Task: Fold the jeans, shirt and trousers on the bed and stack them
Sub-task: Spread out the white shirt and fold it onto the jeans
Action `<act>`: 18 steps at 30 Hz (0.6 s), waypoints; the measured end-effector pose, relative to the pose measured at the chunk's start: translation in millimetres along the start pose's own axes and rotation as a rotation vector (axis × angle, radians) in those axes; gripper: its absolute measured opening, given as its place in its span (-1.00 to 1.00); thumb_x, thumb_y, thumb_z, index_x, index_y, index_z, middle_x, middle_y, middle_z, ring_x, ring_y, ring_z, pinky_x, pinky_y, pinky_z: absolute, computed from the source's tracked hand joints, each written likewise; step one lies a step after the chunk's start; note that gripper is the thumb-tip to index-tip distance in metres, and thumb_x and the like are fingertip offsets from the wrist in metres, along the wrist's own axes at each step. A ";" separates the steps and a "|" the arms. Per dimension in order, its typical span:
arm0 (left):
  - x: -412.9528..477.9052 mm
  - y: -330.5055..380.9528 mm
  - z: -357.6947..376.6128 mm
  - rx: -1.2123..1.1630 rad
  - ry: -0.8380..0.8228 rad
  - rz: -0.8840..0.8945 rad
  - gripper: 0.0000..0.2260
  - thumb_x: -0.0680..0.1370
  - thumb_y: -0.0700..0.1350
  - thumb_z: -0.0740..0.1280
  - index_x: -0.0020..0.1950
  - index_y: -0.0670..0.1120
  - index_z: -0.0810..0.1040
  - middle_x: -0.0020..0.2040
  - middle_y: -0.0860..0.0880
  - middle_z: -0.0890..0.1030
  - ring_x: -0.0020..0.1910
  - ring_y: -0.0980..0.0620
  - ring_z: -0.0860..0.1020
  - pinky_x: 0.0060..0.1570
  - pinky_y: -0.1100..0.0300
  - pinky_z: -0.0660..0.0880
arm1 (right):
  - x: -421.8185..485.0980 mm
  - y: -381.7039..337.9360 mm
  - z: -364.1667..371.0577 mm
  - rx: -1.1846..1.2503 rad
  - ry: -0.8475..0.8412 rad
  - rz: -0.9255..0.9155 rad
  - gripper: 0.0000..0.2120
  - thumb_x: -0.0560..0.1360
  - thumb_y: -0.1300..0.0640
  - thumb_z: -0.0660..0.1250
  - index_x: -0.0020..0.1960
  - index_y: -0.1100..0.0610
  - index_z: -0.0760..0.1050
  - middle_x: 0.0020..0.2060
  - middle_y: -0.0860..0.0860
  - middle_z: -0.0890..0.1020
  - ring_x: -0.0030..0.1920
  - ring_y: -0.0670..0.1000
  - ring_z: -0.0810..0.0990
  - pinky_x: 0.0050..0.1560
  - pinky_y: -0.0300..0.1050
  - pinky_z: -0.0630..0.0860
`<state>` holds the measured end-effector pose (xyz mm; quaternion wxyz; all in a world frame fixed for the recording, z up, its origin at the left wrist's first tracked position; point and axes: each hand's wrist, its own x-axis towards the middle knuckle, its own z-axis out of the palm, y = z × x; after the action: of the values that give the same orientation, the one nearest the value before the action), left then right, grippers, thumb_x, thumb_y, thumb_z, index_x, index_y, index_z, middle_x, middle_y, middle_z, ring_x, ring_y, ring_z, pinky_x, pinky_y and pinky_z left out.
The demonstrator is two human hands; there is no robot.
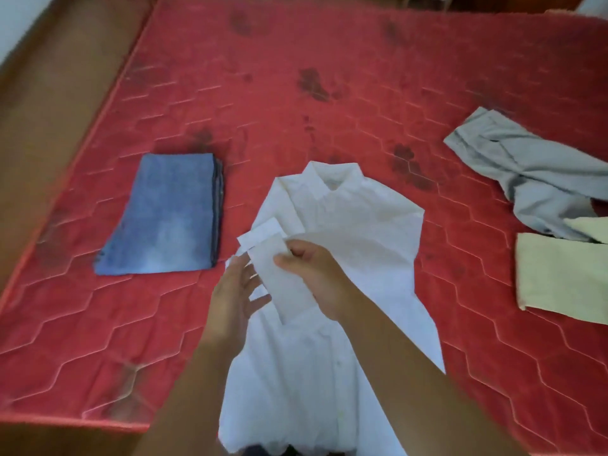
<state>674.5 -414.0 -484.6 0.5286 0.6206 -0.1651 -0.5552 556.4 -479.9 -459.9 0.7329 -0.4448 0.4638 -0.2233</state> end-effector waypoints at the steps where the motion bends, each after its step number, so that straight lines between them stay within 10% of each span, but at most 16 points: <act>1: 4.3 0.4 -15.2 0.019 0.007 -0.002 -0.61 0.59 0.11 0.06 0.26 -0.03 0.50 0.10 -0.01 0.63 0.08 0.05 0.59 -0.03 0.04 0.53 | 9.4 7.3 12.8 -0.003 -0.033 0.028 -0.83 0.48 0.27 0.27 0.05 0.25 0.55 -0.10 0.12 0.60 -0.10 0.09 0.56 -0.03 -0.01 0.49; 11: 14.5 -51.1 -99.4 0.065 0.149 -0.163 -0.70 0.61 0.08 0.08 0.21 0.06 0.52 0.13 -0.05 0.61 0.12 -0.03 0.57 0.06 -0.12 0.52 | 47.2 87.3 62.0 -0.088 -0.164 0.256 -0.85 0.52 0.28 0.22 -0.08 0.13 0.55 -0.16 0.08 0.58 -0.15 0.04 0.53 -0.11 -0.10 0.47; 18: 27.5 -86.4 -55.0 0.310 0.165 -0.120 -0.76 0.60 -0.16 0.18 0.22 0.04 0.49 0.19 0.06 0.53 0.10 0.15 0.51 0.00 0.38 0.40 | 57.1 110.7 -19.7 -0.207 0.195 0.200 -0.85 0.47 0.30 0.29 -0.23 0.12 0.52 -0.25 0.13 0.50 -0.20 0.03 0.43 -0.16 -0.08 0.34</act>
<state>698.0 -376.3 -580.9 0.4041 0.7469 -0.1676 -0.5008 556.5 -475.0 -585.9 0.6533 -0.4457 0.5953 -0.1424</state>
